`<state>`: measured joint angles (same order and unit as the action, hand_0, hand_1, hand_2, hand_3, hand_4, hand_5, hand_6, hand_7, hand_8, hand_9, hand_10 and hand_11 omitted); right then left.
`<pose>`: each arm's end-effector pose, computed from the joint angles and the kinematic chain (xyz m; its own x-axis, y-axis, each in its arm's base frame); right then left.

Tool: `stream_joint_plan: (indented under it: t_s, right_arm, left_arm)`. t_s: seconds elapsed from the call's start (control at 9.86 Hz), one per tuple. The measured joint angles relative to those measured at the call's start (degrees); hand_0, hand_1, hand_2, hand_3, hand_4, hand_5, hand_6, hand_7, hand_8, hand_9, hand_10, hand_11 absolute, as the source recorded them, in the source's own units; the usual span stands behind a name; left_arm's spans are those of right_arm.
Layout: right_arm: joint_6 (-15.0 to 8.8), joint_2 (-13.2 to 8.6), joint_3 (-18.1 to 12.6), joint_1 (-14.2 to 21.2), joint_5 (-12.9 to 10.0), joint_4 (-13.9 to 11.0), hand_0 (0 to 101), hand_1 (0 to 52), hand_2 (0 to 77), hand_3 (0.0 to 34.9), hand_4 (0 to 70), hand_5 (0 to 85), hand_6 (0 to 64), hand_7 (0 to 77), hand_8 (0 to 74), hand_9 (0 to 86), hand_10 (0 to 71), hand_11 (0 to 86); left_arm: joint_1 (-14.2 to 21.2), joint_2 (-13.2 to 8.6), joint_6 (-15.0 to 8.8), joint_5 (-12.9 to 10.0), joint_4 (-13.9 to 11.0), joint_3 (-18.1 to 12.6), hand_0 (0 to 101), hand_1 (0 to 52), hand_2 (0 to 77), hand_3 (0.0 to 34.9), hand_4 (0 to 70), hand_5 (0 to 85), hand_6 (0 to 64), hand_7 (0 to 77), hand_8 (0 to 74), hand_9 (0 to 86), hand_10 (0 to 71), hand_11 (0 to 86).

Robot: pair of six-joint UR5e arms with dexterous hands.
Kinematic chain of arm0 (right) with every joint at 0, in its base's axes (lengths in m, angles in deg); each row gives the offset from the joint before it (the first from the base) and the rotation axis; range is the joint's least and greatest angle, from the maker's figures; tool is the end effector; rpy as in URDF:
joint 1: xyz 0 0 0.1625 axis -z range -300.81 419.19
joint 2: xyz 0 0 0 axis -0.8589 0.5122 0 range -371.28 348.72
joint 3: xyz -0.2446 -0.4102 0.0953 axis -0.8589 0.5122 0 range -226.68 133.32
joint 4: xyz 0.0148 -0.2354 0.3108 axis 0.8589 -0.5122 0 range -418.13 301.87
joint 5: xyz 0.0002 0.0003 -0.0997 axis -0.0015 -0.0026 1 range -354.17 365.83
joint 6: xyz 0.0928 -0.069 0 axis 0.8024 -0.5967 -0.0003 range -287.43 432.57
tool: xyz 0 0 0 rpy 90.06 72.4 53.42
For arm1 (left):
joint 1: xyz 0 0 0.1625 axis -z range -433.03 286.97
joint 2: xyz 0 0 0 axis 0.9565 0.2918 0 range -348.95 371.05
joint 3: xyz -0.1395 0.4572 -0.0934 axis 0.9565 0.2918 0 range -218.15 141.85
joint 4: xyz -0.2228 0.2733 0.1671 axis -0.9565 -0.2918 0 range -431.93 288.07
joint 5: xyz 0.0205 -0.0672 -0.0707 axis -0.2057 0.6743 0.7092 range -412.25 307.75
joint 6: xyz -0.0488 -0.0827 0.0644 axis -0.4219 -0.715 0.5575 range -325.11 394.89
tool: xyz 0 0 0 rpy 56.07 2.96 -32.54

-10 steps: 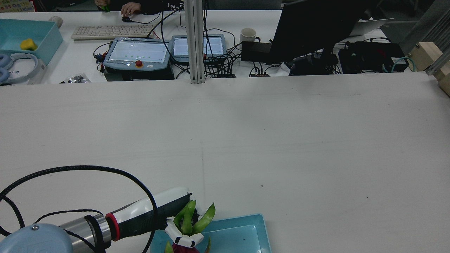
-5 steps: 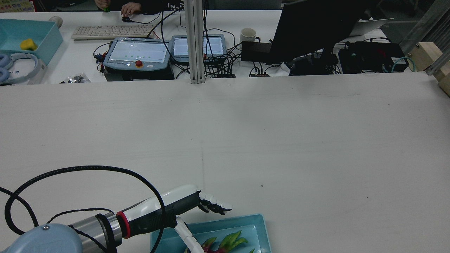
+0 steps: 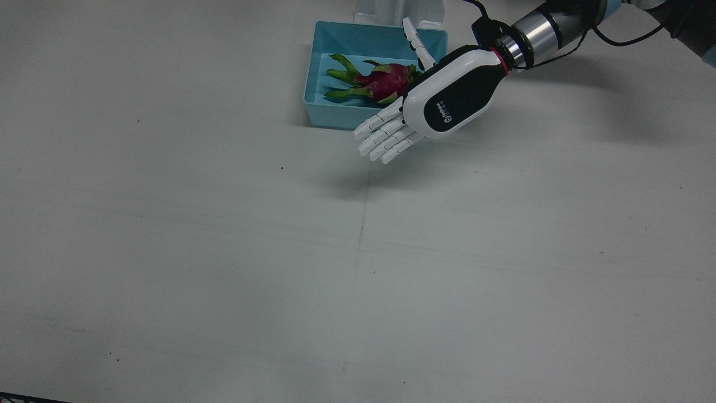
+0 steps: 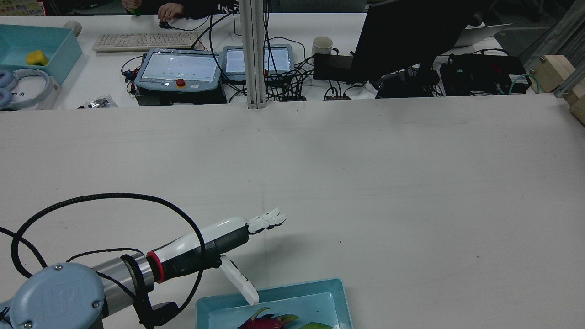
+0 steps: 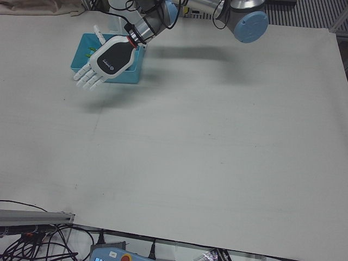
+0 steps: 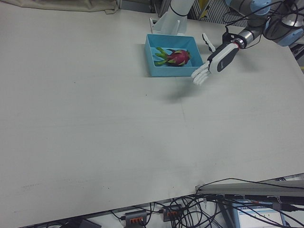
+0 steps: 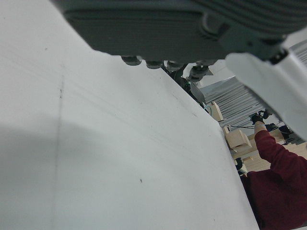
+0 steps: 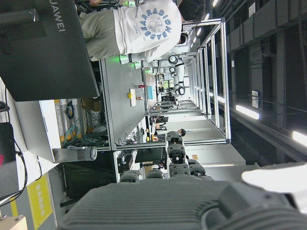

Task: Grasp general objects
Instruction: 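Open the left hand to release the fruit and withdraw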

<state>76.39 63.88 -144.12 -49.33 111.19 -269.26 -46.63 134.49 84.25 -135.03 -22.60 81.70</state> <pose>0.2749 -0.4973 0.6098 -0.9920 -0.0676 -0.1065 0.1152 -0.1416 -0.9832 0.4434 -0.3853 0.3105 -0.5225 -0.4620 -0.7166 0.2770 0.7029 -0.6551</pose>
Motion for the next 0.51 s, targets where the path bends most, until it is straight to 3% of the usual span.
stream_joint_plan:
  t_s: [0.1,0.2,0.3,0.51]
  right_arm:
    - [0.00,0.00,0.00,0.00,0.00,0.00,0,5.4,1.6,0.0,0.0,1.1,0.0,0.0,0.0,0.5,0.0,0.5]
    - [0.00,0.00,0.00,0.00,0.00,0.00,0,5.4,1.6,0.0,0.0,1.1,0.0,0.0,0.0,0.5,0.0,0.5]
    - [0.00,0.00,0.00,0.00,0.00,0.00,0,5.4,1.6,0.0,0.0,1.1,0.0,0.0,0.0,0.5,0.0,0.5]
    - [0.00,0.00,0.00,0.00,0.00,0.00,0,5.4,1.6,0.0,0.0,1.1,0.0,0.0,0.0,0.5,0.0,0.5]
  left_arm:
    - [5.00,-1.33,-0.10,-3.37,-3.50,-1.20,50,0.5,1.1,0.0,0.0,1.6,0.0,1.1,1.1,1.1,0.0,1.1]
    - [10.92,-3.08,-1.60,-7.58,-9.04,-4.12,50,0.5,1.1,0.0,0.0,1.6,0.0,0.5,1.1,0.0,0.0,0.5]
    - [16.27,-5.33,-5.35,-10.85,-16.27,-8.05,50,0.5,1.1,0.0,0.0,1.6,0.0,0.5,1.1,0.5,0.0,0.5]
    - [24.95,-11.48,-14.37,-13.55,-33.47,-17.40,52,0.5,1.1,0.0,0.0,1.6,0.0,0.0,1.1,0.0,0.0,0.5]
